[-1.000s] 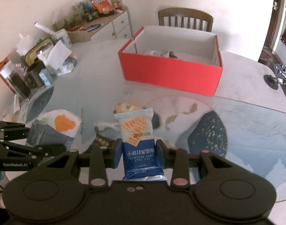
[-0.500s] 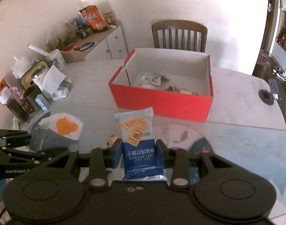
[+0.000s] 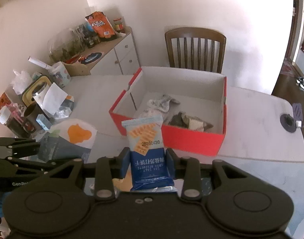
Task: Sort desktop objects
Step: 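Lift both held packets and carry them over the red box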
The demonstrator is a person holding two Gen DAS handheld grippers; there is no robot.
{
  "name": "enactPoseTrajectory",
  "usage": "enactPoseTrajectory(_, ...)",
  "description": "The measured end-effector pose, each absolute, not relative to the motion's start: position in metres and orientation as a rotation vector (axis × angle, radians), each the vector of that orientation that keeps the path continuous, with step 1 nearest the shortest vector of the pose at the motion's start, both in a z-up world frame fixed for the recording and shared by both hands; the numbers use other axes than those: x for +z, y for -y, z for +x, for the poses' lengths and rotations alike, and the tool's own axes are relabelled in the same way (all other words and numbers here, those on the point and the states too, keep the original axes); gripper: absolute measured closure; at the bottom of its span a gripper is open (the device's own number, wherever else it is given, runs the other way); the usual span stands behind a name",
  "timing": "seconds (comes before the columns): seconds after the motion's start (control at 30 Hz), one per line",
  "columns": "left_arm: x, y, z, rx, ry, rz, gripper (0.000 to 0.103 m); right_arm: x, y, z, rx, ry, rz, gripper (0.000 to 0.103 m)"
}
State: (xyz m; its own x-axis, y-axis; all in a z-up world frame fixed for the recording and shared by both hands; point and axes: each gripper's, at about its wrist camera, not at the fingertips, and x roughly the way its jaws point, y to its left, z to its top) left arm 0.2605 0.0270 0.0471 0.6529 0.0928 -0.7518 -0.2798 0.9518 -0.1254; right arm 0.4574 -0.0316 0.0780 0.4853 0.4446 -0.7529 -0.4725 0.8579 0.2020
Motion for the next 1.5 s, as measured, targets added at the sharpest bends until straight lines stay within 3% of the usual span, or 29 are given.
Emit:
enactPoseTrajectory(0.5,0.053,-0.044,0.324,0.255,-0.831,-0.227,0.057,0.078,0.037,0.529,0.576,-0.907,-0.024,0.066)
enactPoseTrajectory(1.5,0.031,-0.102,0.446,0.299,-0.916,-0.172,0.057,0.022,0.026,0.639,0.525,-0.990,0.007,0.066)
